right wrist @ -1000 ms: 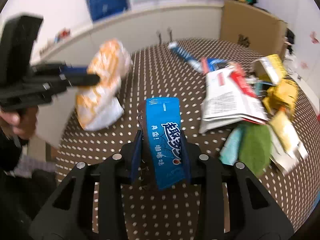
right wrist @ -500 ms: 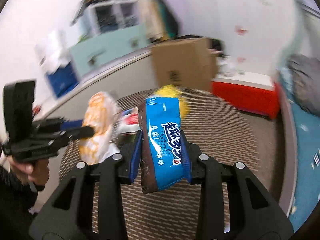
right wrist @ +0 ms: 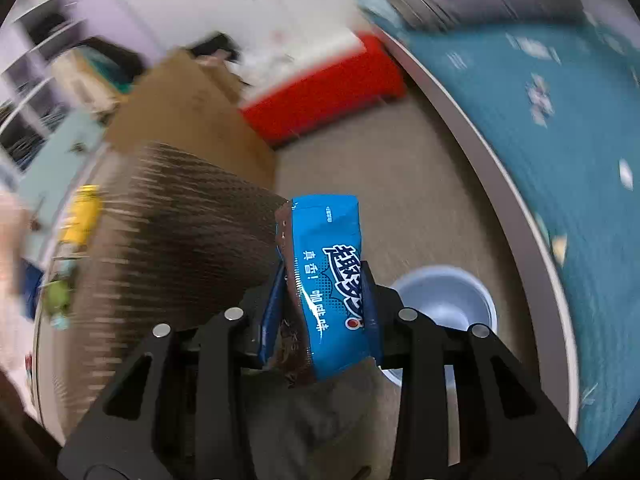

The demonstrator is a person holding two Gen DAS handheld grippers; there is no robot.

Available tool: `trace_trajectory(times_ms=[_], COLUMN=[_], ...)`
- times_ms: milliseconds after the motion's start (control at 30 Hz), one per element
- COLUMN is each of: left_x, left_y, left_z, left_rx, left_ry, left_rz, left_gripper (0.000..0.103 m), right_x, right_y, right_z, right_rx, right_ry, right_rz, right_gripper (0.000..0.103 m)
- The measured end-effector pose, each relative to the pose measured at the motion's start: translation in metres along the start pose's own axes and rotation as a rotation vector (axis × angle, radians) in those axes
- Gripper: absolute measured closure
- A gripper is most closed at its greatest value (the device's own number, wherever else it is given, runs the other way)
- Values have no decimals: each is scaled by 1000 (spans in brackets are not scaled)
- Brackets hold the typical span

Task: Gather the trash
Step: 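Lift the blue biscuit wrapper with the right tool and carry it to the wastebasket, then open the right tool over the wastebasket while the left tool drops the snack bag in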

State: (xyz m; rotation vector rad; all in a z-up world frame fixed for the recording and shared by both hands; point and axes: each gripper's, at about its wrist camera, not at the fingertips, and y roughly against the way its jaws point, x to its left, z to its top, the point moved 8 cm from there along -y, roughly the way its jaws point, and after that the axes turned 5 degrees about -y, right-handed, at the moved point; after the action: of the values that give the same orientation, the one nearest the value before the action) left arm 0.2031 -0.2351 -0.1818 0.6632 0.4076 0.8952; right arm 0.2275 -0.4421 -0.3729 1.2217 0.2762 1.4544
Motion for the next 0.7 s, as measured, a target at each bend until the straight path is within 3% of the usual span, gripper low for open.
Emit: trace_trajectory(times_ms=[167,267,333,367,433,700], left_x=[-30,-45,-57,-62,-71,-109], left_y=[-41,-68,-87,-96,-112,-178], left_z=[5,5,4,4,2,-4], left_rx=[68,111,143,157,189,337], left_ry=[-40,-64,-78,-86,-97,-168], left_rz=[-28,-38,-41,-42,-49,-58], left_gripper=[75,75,75,75,75,71], right_x=[-73,-99,-116,-121,-130,-126], right_y=[-64,-85,-94,-95,-86,-5], right_z=[-20,-25,-27,-27,-24,9], right_rx=[95,122,132,129,104,-92], right_ry=[-162,-233,-267,-281,-308,-317], right_rz=[-38,-42,-64,-65,-69,-24], right_gripper=[68,56,39,38,30,21])
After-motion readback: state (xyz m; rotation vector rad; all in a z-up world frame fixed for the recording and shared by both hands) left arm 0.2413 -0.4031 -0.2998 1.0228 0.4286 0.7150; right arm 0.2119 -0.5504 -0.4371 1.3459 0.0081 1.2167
